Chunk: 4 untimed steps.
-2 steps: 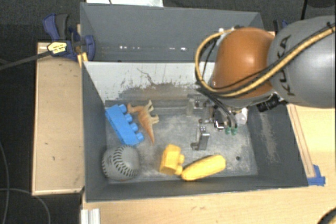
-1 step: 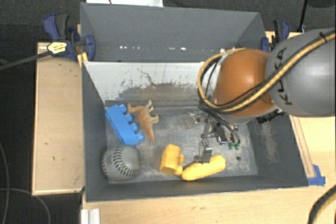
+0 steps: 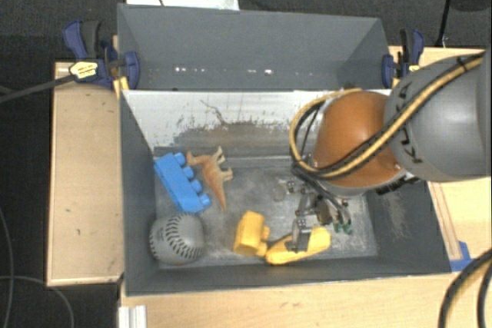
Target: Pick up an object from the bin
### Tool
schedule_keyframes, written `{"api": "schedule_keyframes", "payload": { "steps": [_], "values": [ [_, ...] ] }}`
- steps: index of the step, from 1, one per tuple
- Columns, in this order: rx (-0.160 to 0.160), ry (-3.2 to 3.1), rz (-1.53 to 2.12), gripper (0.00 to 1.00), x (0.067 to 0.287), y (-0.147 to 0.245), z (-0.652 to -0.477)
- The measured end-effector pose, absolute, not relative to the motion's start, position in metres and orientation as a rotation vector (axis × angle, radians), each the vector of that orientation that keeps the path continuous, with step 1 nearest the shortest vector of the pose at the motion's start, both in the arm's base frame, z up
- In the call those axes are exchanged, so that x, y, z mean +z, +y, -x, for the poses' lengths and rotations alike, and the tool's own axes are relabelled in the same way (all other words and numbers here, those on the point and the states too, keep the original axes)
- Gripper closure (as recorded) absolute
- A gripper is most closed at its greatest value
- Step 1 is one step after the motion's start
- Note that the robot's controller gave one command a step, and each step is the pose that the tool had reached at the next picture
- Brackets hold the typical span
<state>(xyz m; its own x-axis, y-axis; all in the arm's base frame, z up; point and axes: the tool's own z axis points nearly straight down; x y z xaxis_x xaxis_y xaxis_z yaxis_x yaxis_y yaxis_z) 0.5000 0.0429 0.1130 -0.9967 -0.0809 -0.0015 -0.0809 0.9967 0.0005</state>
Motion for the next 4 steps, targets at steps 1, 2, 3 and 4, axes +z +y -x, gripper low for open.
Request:
{"api": "schedule_keyframes", "payload": {
  "steps": [1,2,3,4],
  "values": [
    [0.001,3.141,0.122,0.0,0.109,0.041,-0.497],
    [0.0,3.124,0.328,0.0,0.105,0.081,-0.482],
    [0.006,3.129,0.24,0.0,0.083,0.083,-0.479],
    [0.002,3.127,0.264,1.0,0.07,0.085,-0.478]
  ]
}}
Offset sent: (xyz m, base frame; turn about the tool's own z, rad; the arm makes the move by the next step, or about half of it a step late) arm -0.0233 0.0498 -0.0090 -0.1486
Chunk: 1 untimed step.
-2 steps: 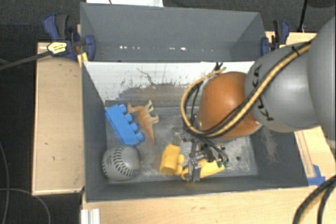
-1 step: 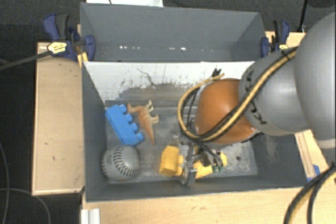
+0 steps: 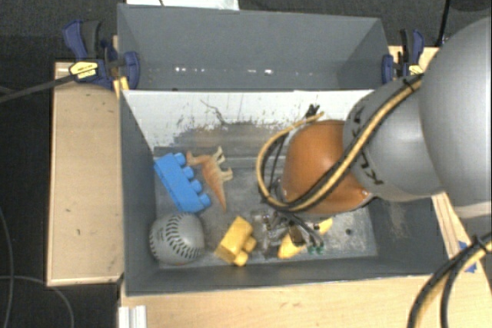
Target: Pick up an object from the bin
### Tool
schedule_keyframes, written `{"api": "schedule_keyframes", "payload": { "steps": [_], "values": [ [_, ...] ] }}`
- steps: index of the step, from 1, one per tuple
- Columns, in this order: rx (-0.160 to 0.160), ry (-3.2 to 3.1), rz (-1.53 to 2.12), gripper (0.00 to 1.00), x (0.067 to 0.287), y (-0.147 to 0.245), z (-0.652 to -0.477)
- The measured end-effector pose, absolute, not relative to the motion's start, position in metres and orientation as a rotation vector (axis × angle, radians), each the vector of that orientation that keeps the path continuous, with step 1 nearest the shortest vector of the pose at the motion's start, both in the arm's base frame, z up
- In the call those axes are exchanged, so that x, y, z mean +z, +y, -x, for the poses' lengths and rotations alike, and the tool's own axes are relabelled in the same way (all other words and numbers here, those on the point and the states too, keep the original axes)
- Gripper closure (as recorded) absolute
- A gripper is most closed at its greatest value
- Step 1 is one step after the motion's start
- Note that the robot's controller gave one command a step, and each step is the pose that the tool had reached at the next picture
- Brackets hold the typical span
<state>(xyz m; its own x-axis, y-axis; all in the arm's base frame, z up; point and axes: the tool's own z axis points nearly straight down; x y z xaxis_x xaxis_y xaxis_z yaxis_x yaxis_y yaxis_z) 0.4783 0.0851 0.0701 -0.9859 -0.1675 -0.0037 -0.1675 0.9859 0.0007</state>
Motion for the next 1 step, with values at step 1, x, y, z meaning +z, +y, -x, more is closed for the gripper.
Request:
{"api": "schedule_keyframes", "payload": {
  "steps": [1],
  "values": [
    [0.002,3.122,0.258,0.0,0.0712,0.0852,-0.4804]
  ]
}}
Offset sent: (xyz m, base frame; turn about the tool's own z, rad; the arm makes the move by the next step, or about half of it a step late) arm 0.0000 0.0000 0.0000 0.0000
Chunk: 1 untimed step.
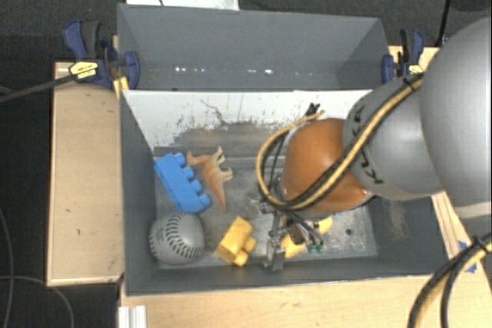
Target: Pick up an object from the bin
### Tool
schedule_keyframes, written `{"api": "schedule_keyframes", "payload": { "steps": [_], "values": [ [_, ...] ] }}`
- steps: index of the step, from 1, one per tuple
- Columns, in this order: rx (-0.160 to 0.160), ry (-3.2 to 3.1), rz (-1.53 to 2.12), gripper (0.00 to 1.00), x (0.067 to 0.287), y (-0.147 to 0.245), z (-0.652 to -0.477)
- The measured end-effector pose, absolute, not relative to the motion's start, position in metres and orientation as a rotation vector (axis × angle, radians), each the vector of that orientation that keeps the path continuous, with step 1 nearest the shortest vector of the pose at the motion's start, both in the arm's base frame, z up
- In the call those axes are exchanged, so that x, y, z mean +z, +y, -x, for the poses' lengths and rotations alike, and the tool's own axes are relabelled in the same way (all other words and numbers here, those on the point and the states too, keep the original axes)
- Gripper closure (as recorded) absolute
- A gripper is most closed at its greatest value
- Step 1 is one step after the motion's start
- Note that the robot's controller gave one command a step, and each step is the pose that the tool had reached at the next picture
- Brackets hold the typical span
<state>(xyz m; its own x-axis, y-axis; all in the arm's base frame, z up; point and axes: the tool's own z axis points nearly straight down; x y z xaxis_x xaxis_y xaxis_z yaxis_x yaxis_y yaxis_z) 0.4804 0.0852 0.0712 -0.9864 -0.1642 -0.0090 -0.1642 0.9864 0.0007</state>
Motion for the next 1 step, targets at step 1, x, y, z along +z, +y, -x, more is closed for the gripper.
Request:
{"api": "schedule_keyframes", "payload": {
  "steps": [1],
  "values": [
    [0.002,3.122,0.257,0.0,0.0714,0.0852,-0.4805]
  ]
}}
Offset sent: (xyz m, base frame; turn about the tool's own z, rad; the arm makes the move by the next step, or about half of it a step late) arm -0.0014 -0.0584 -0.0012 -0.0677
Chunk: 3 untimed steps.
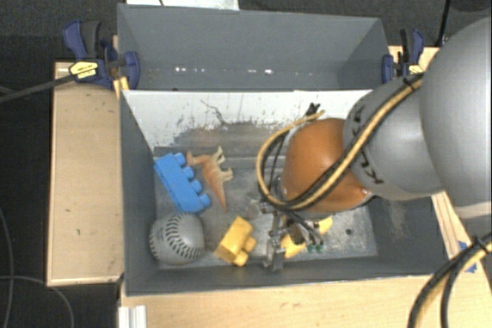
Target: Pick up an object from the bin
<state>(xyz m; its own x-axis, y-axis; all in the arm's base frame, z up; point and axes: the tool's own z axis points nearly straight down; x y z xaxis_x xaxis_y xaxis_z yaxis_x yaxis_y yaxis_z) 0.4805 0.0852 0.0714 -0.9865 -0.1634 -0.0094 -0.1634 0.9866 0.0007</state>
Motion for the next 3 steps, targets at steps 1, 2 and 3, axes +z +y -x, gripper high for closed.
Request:
{"api": "schedule_keyframes", "payload": {
  "steps": [1,2,3],
  "values": [
    [0.003,3.113,0.347,0.0,0.072,0.042,-0.481],
    [0.0,3.113,0.358,0.0,0.072,-0.001,-0.482],
    [-0.003,3.101,0.448,0.0,0.078,0.006,-0.481]
  ]
}}
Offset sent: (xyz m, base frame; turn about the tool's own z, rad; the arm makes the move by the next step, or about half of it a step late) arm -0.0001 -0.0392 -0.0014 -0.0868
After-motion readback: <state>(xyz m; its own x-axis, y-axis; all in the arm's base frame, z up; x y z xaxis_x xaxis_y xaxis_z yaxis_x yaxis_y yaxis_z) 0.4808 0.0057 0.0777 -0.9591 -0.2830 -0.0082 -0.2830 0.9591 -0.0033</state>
